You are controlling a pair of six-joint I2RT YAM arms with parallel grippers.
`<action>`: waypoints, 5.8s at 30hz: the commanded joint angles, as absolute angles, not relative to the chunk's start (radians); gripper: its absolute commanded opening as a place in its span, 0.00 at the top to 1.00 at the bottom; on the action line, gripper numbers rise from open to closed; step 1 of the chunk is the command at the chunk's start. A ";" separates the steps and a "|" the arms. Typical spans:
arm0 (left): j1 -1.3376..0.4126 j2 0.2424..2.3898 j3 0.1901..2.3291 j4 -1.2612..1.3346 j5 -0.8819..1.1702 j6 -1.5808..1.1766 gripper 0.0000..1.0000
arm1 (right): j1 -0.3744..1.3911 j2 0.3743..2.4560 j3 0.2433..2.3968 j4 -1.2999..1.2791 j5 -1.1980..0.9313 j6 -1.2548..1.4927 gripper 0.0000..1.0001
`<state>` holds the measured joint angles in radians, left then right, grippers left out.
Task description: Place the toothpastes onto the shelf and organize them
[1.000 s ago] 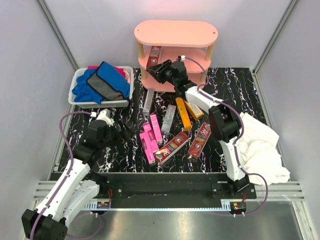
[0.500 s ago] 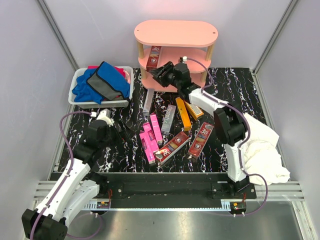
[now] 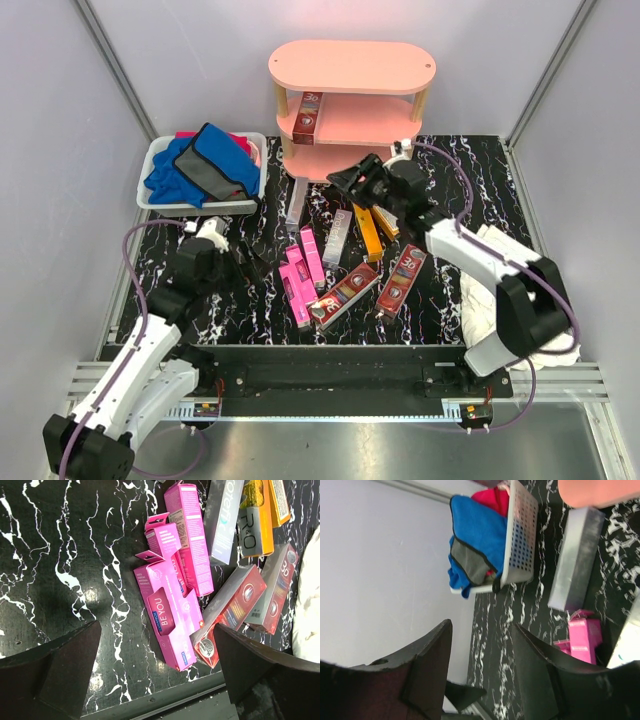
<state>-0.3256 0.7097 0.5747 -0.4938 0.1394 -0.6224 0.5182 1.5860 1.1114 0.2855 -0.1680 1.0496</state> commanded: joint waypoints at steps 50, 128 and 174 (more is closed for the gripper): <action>-1.002 1.862 1.243 -0.318 -0.066 -0.308 0.07 | 0.523 0.672 0.557 -0.351 -0.026 0.927 0.38; -0.499 0.917 0.514 0.442 0.135 -1.393 0.50 | 1.347 1.256 0.891 0.144 0.811 0.528 0.26; -0.486 0.868 0.851 -0.336 -0.023 -0.738 0.01 | 0.815 0.954 0.675 0.240 0.005 1.000 0.76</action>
